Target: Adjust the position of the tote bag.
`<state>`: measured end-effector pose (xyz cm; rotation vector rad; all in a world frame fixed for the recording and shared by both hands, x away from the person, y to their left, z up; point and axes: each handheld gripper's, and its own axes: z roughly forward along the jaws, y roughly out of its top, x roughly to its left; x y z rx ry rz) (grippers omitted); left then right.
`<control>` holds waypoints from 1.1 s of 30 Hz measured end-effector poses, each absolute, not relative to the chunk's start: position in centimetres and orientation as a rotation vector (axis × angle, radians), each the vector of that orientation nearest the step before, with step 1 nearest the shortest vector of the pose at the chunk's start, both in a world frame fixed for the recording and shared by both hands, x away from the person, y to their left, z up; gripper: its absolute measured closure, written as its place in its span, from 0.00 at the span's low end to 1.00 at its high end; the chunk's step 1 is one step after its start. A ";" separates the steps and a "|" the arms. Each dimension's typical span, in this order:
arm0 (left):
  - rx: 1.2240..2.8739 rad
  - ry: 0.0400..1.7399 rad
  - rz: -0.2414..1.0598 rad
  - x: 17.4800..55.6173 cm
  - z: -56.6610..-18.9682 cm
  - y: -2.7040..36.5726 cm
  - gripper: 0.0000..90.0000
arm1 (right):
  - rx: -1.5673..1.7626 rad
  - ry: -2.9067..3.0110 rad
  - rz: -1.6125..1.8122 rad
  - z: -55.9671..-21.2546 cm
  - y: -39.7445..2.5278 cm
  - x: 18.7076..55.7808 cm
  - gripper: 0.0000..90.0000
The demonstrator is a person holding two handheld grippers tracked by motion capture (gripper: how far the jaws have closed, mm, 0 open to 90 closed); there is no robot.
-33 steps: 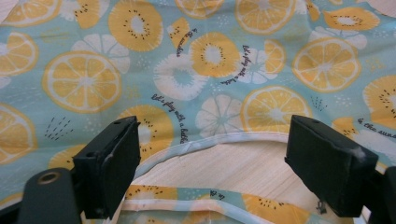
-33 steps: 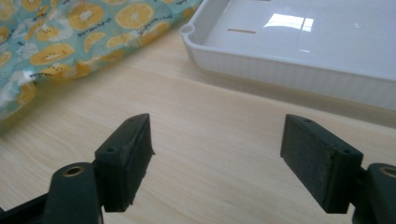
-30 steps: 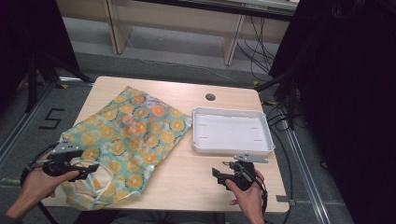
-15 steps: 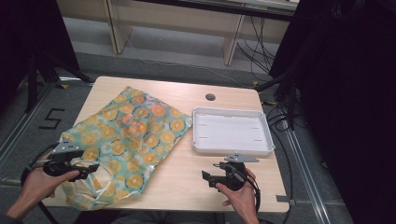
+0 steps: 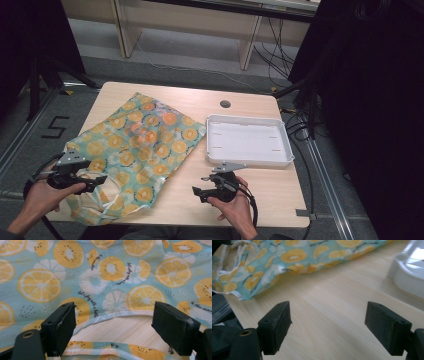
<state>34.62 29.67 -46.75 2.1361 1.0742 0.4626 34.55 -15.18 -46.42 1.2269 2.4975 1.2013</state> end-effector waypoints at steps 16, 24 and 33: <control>2.104 1.104 0.500 34.7 -46.2 30.3 0.19 | 1.006 2.831 1.223 -48.4 -6.4 35.2 0.39; 2.088 1.110 0.509 34.6 -46.2 30.3 0.19 | 1.112 2.871 1.336 -49.4 -5.1 36.0 0.40; 2.095 1.092 0.495 34.7 -46.2 30.2 0.19 | 1.200 2.824 1.336 -50.9 -3.3 37.6 0.70</control>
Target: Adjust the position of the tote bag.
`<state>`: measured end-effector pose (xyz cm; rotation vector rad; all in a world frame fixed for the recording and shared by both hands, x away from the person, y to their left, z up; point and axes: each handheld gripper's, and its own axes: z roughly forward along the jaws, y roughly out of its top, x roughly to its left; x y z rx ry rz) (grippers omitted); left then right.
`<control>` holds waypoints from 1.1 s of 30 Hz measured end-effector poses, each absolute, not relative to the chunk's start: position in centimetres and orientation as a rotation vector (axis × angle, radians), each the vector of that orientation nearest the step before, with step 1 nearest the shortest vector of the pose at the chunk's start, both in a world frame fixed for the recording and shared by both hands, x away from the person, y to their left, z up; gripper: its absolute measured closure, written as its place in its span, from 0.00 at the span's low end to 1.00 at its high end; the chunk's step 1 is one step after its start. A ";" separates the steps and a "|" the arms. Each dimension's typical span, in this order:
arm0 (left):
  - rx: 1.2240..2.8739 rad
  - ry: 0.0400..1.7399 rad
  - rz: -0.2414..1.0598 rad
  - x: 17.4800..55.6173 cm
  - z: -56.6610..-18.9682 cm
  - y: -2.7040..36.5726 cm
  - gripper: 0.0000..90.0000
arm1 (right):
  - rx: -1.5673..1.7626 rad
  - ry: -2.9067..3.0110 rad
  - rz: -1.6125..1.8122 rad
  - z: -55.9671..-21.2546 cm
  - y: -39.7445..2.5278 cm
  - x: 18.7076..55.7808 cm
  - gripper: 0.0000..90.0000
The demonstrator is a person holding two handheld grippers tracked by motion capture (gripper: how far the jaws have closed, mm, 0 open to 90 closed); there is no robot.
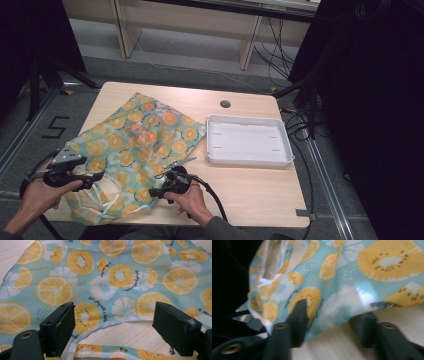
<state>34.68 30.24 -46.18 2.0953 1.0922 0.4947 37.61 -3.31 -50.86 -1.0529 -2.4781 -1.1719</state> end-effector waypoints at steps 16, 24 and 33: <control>2.064 1.109 0.519 34.4 -45.7 31.1 0.19 | -0.983 -2.777 -1.101 -48.8 -7.3 38.7 1.00; 2.078 1.105 0.518 34.5 -45.8 31.0 0.19 | -1.080 -2.785 -1.129 -48.1 -10.7 39.9 1.00; 2.039 1.111 0.512 34.4 -45.9 30.9 0.19 | -1.145 -2.845 -1.077 -47.7 -13.1 40.8 1.00</control>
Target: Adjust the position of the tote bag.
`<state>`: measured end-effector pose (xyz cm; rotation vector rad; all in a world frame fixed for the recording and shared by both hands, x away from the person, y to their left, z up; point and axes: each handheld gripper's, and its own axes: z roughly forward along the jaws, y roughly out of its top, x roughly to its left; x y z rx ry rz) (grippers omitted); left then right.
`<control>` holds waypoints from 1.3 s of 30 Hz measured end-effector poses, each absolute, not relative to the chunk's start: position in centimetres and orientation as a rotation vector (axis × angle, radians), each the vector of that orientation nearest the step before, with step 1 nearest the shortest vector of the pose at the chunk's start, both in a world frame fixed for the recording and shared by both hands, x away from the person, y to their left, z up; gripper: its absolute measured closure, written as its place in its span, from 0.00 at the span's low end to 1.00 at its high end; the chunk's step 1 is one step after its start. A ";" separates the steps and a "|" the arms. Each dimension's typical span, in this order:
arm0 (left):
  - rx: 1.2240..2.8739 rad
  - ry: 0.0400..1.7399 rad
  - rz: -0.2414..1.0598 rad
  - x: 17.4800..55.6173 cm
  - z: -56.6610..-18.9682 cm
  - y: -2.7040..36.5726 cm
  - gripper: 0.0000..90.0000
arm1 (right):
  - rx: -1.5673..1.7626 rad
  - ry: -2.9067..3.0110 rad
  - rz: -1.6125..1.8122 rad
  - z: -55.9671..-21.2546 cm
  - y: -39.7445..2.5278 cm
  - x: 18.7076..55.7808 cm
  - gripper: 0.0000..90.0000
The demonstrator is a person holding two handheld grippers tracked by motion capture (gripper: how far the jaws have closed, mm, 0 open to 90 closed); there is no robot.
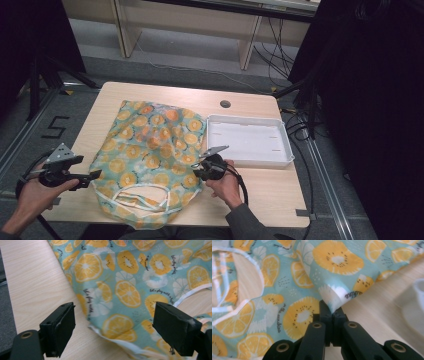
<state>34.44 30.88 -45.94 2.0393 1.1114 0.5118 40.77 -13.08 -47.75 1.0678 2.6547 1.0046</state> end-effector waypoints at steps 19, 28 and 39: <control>2.043 1.066 0.500 34.3 -45.8 30.6 0.18 | 0.837 2.620 1.209 -43.8 -13.2 35.4 0.51; 2.037 1.082 0.500 34.4 -45.7 30.7 0.18 | 0.695 2.707 1.210 -43.7 -11.9 32.1 0.46; 2.041 1.080 0.498 34.4 -45.7 30.6 0.18 | 0.457 2.954 1.026 -47.1 -8.1 30.3 0.51</control>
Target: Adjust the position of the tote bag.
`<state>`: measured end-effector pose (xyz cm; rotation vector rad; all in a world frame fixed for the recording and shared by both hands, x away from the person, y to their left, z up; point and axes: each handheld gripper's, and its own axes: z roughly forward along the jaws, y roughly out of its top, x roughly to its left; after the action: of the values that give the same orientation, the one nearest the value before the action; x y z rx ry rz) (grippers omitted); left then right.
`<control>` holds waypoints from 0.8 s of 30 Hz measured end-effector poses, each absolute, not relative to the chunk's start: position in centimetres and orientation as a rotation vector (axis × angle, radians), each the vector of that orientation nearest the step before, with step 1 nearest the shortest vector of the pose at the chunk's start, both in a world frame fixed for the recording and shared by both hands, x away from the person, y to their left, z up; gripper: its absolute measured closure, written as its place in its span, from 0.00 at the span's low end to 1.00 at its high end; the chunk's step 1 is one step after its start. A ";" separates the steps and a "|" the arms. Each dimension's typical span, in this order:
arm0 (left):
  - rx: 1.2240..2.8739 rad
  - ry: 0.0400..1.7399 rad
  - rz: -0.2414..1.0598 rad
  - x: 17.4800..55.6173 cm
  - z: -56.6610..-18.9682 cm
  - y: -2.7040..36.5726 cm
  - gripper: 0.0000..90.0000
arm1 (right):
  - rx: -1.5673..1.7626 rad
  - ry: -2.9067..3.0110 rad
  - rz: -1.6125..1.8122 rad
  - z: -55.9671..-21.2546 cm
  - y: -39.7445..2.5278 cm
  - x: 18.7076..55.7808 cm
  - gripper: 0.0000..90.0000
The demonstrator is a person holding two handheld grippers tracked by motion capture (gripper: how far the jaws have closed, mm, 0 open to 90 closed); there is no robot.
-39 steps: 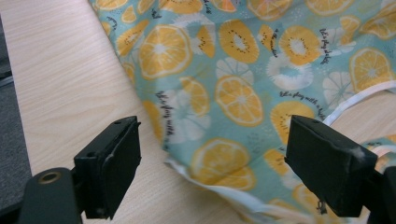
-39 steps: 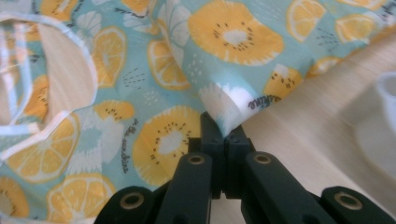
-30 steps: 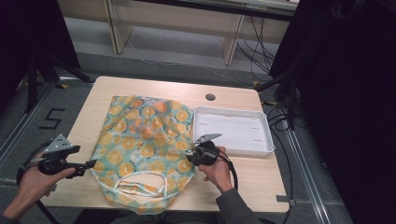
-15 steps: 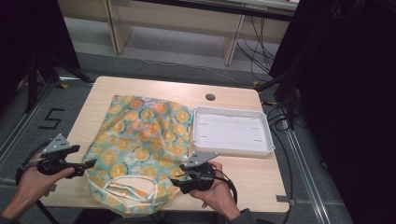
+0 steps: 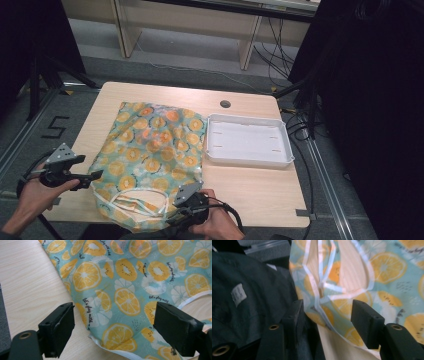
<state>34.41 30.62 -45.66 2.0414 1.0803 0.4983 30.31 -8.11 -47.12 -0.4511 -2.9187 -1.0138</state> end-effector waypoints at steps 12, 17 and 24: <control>2.044 1.096 0.506 34.6 -45.7 30.5 0.18 | -0.247 -3.012 -0.868 -49.2 -6.9 30.6 0.70; 2.046 1.078 0.502 34.6 -45.8 30.4 0.18 | -0.193 -2.996 -0.886 -49.1 -7.2 30.5 1.00; 2.048 1.101 0.525 34.4 -45.5 30.7 0.18 | -0.271 -2.944 -1.072 -46.4 -7.9 30.4 1.00</control>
<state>34.41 30.69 -45.51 2.0478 1.1011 0.5251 30.36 -7.94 -46.43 -0.2705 -2.9443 -1.0722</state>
